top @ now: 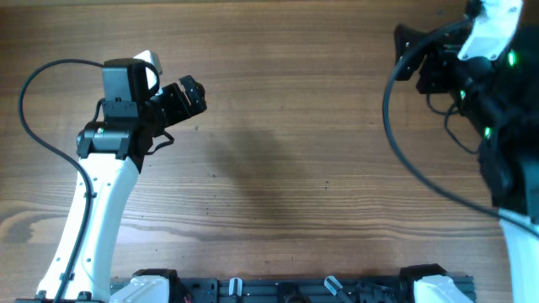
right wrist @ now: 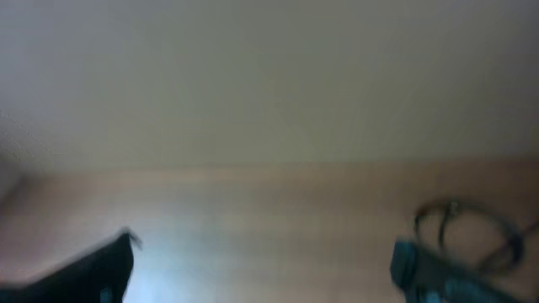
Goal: Untangle cables
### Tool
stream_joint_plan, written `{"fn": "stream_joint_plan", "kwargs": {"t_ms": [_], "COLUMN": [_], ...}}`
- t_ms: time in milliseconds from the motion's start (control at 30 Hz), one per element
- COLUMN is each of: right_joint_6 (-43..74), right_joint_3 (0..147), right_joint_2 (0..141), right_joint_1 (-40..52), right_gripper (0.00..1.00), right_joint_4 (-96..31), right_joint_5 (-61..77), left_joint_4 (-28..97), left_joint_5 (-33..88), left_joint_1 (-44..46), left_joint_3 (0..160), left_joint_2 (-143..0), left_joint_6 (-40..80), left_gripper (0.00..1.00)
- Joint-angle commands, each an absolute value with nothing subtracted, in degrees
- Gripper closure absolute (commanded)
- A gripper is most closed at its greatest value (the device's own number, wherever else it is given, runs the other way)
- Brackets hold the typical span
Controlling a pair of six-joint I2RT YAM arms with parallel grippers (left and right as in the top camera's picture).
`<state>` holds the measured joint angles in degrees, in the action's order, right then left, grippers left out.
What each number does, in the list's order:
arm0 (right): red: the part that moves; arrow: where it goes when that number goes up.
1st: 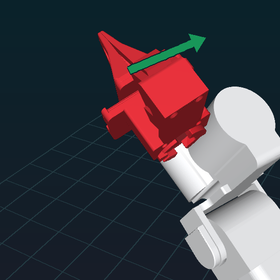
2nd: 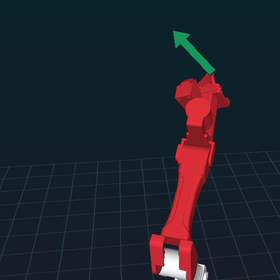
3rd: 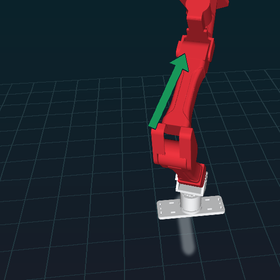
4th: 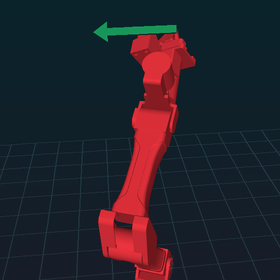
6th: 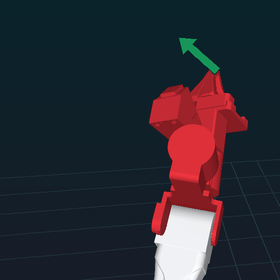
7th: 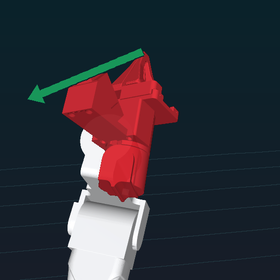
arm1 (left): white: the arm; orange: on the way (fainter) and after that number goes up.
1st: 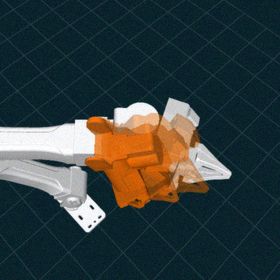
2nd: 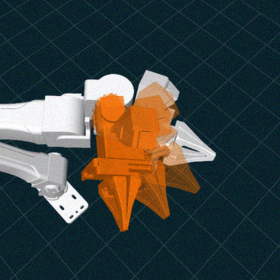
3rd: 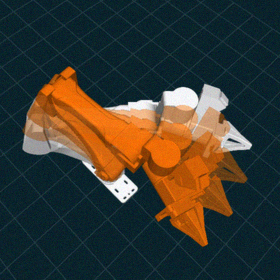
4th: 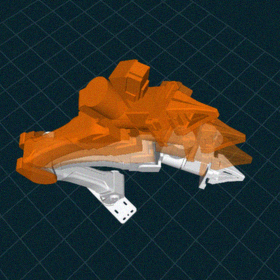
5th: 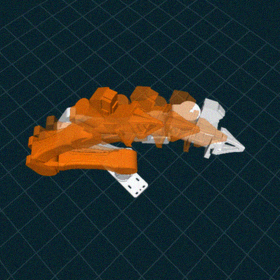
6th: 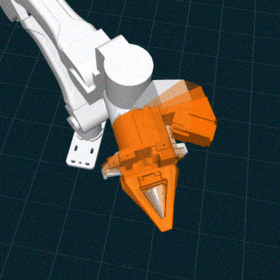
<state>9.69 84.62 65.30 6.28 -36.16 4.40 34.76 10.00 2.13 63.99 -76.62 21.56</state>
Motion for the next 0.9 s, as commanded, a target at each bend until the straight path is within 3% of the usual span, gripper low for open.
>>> {"fn": "stream_joint_plan", "kwargs": {"t_ms": [0,167,300,567,867], "right_joint_6": [7.88,7.46,7.94,11.09,13.52], "right_joint_3": [67.88,41.17,25.63,6.33,0.30], "right_joint_2": [56.05,39.38,26.61,5.23,0.19], "right_joint_1": [3.49,0.47,-0.62,-0.67,-0.67], "right_gripper": [0.00,0.00,0.00,0.00,0.00], "right_joint_4": [-24.14,-2.26,5.67,6.79,0.05], "right_joint_5": [2.61,2.55,2.57,2.59,2.76], "left_joint_4": [34.76,34.76,34.76,34.76,34.76], "left_joint_5": [9.34,9.32,9.34,9.34,9.34], "left_joint_1": [2.02,2.02,2.02,2.02,2.02], "left_joint_3": [64.29,64.29,64.29,64.29,64.29], "left_joint_2": [-76.88,-76.88,-76.88,-76.88,-76.88], "left_joint_6": [21.65,21.65,21.65,21.65,21.65], "left_gripper": [0.00,0.00,0.00,0.00,0.00]}}
